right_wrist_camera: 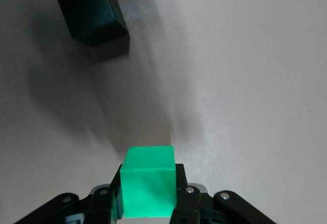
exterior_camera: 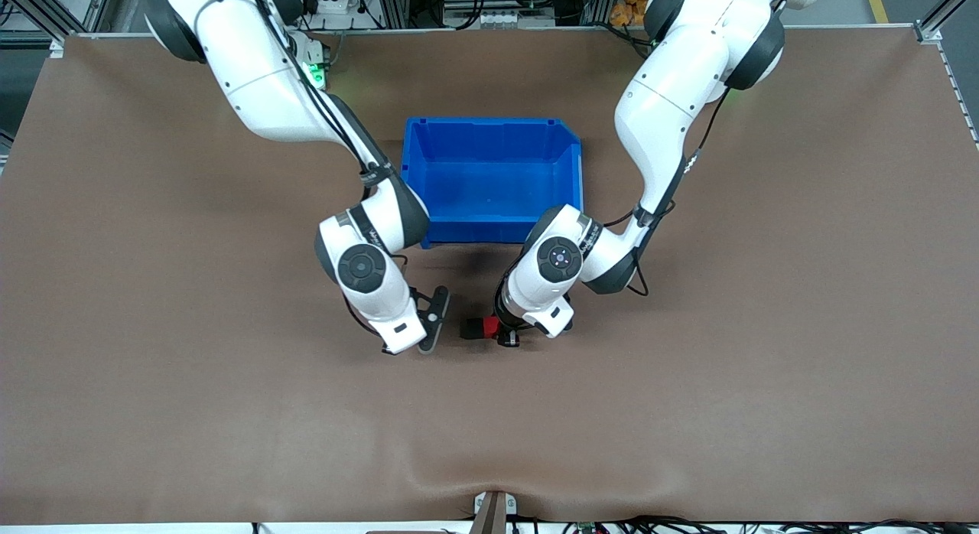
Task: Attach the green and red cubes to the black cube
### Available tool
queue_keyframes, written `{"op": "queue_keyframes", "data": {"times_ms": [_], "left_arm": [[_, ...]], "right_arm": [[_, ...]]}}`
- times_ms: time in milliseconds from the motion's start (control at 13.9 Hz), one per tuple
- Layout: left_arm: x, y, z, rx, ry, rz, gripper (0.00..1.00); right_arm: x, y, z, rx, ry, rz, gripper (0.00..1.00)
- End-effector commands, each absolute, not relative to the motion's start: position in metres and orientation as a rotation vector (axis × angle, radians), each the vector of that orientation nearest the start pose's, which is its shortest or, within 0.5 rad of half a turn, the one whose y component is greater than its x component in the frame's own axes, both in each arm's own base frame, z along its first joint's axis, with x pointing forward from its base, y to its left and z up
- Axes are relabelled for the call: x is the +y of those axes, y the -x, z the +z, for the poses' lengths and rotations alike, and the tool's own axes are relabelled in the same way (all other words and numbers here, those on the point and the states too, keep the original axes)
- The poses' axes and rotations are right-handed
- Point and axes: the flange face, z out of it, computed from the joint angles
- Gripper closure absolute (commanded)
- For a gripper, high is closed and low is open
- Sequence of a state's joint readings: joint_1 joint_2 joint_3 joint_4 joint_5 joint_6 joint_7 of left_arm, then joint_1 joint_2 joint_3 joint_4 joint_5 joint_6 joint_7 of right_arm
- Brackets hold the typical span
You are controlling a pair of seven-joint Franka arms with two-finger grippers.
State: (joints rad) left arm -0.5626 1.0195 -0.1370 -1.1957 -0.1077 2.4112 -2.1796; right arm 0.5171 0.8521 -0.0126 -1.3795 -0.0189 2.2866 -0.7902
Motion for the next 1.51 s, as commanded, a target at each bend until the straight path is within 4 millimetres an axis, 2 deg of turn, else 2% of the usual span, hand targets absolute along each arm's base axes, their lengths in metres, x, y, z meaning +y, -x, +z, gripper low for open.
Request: {"op": "queue_keyframes", "data": {"times_ms": [0, 143, 287, 358, 430, 502, 645, 717, 1147, 1291, 1434], "left_arm": [[-0.478, -0.610, 0.185, 2.112, -2.043, -0.295, 0.80], [-0.482, -0.607, 0.190, 2.112, -2.061, -0.313, 0.68], [-0.484, -0.604, 0.190, 2.112, -2.065, -0.327, 0.63], [-0.485, -0.604, 0.190, 2.109, -2.069, -0.325, 0.52], [-0.484, -0.604, 0.191, 2.102, -2.073, -0.324, 0.32], [-0.483, -0.605, 0.193, 2.085, -2.085, -0.321, 0.00], [-0.482, -0.607, 0.197, 2.051, -2.109, -0.316, 0.00], [-0.475, -0.614, 0.210, 2.051, -2.102, -0.308, 0.00], [-0.394, -0.658, 0.268, 1.938, -2.222, -0.406, 0.00], [-0.371, -0.666, 0.295, 1.890, -2.259, -0.436, 0.00], [-0.352, -0.667, 0.328, 1.764, -2.354, -0.466, 0.00]], "right_arm": [[0.382, -0.648, 0.204, -1.910, 2.526, -0.098, 1.00], [0.388, -0.645, 0.204, -1.912, 2.522, -0.106, 1.00], [0.394, -0.644, 0.205, -1.918, 2.518, -0.116, 1.00], [0.394, -0.645, 0.204, -1.914, 2.522, -0.116, 1.00], [0.395, -0.644, 0.204, -1.904, 2.527, -0.116, 1.00], [0.399, -0.642, 0.204, -1.906, 2.526, -0.116, 1.00], [0.411, -0.632, 0.201, -1.879, 2.541, -0.103, 1.00], [0.420, -0.627, 0.202, -1.890, 2.534, -0.103, 1.00], [0.423, -0.622, 0.200, -1.890, 2.529, -0.089, 0.99], [0.425, -0.619, 0.198, -1.895, 2.525, -0.074, 0.97], [0.427, -0.614, 0.195, -1.901, 2.519, -0.060, 0.96]]}}
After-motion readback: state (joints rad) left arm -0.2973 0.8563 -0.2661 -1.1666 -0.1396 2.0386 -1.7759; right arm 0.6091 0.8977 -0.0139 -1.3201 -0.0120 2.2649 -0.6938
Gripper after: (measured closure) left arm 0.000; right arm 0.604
